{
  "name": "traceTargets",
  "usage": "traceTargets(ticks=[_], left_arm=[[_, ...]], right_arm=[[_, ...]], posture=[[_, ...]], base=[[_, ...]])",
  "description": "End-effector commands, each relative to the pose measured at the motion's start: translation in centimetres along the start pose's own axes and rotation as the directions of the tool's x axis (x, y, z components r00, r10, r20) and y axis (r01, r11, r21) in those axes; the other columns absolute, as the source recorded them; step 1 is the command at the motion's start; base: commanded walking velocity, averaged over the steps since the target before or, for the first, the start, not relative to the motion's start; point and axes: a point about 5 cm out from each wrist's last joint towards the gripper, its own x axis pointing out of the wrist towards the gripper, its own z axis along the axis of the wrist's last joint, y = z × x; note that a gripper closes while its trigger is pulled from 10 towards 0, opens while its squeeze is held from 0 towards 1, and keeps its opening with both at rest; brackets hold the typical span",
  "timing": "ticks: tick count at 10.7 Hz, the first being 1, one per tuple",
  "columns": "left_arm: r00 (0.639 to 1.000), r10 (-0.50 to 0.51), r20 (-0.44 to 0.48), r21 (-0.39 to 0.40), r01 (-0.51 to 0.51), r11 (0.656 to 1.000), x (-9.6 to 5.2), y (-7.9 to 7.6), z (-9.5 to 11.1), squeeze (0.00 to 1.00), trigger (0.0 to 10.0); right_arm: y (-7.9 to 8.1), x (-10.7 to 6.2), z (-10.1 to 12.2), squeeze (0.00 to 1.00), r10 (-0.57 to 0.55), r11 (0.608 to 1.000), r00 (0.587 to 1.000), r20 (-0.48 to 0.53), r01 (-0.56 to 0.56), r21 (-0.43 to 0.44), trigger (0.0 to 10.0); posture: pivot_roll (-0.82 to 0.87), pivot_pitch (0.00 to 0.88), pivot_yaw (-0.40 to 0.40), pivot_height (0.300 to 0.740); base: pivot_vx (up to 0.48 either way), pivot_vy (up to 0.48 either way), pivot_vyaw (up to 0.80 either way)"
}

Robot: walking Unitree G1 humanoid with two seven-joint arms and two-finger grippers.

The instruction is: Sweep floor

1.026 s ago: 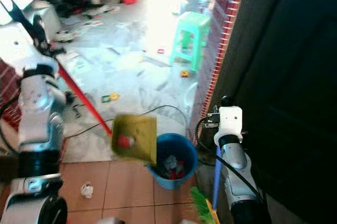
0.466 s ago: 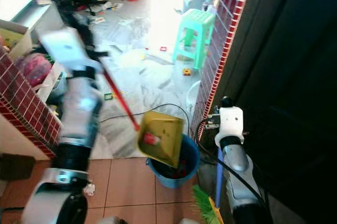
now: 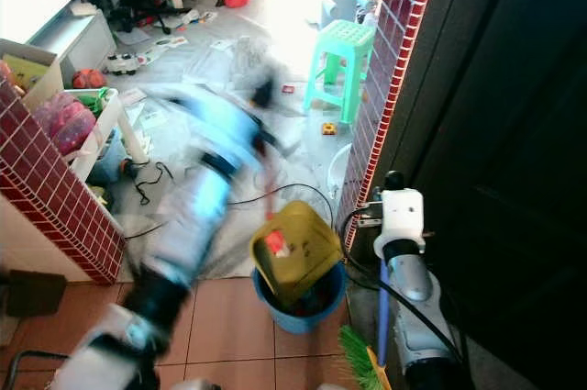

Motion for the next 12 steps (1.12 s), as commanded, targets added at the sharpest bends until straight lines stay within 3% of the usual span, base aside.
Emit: traceTargets(ticks=[1, 3, 4, 5, 6, 8, 9, 12], left_arm=[[0.993, -0.064, -0.097, 0.002, 0.065, 0.998, -1.0, -0.6, -1.6, 0.0, 10.0], [0.991, -0.126, -0.044, -0.002, 0.126, 0.992, 0.0, -1.2, -0.2, 0.0, 10.0], [0.974, -0.224, -0.027, 0.077, 0.225, 0.971, 0.2, -1.9, 0.5, 0.0, 10.0], [0.958, -0.281, -0.058, 0.055, 0.284, 0.957, 0.3, -2.6, 0.5, 0.0, 10.0], [0.966, -0.253, -0.051, -0.005, 0.253, 0.967, 0.6, -2.6, 0.8, 0.0, 10.0], [0.969, -0.243, -0.039, 0.025, 0.244, 0.969, 0.7, -2.3, 1.4, 0.0, 10.0], [0.979, -0.201, -0.033, -0.024, 0.2, 0.98, 0.9, -1.9, 1.7, 0.0, 10.0], [0.985, -0.167, -0.044, 0.05, 0.169, 0.984, 0.6, -0.4, 2.1, 0.0, 10.0]], right_arm=[[0.1, 0.4, 0.6, 0.0, 0.0, 1.0, 1.0, 0.021, 0.001, -0.008, 10.0], [0.1, 0.7, 0.6, 0.0, 0.007, 1.0, 1.0, 0.021, -0.006, -0.011, 10.0], [0.2, 0.8, 0.7, 0.0, 0.008, 1.0, 1.0, 0.023, -0.008, -0.013, 10.0], [0.1, 0.9, 0.7, 0.0, 0.01, 1.0, 1.0, 0.024, -0.009, -0.014, 10.0], [0.2, 1.0, 0.7, 0.0, 0.01, 1.0, 1.0, 0.024, -0.01, -0.015, 10.0], [0.2, 0.9, 0.5, 0.0, 0.012, 1.0, 1.0, 0.021, -0.011, -0.017, 10.0], [0.3, 0.9, 0.5, 0.0, 0.012, 1.0, 1.0, 0.021, -0.012, -0.019, 10.0], [0.1, 1.1, 0.6, 0.0, 0.009, 1.0, 1.0, 0.024, -0.008, -0.023, 10.0]], posture=[[-0.16, 0.0, 0.034, 0.74], [-0.16, 0.0, 0.029, 0.74], [-0.16, 0.0, 0.028, 0.74], [-0.16, 0.0, 0.029, 0.74], [-0.16, 0.0, 0.029, 0.74], [-0.15, 0.0, 0.029, 0.74], [-0.15, 0.0, 0.029, 0.74], [-0.15, 0.0, 0.025, 0.74]], base=[[0.0, 0.0, 0.0], [0.0, 0.0, 0.0], [0.0, 0.0, 0.0], [0.0, 0.0, 0.0], [0.0, 0.0, 0.0], [0.0, 0.0, 0.0], [0.0, 0.0, 0.0], [0.0, 0.0, 0.0]])
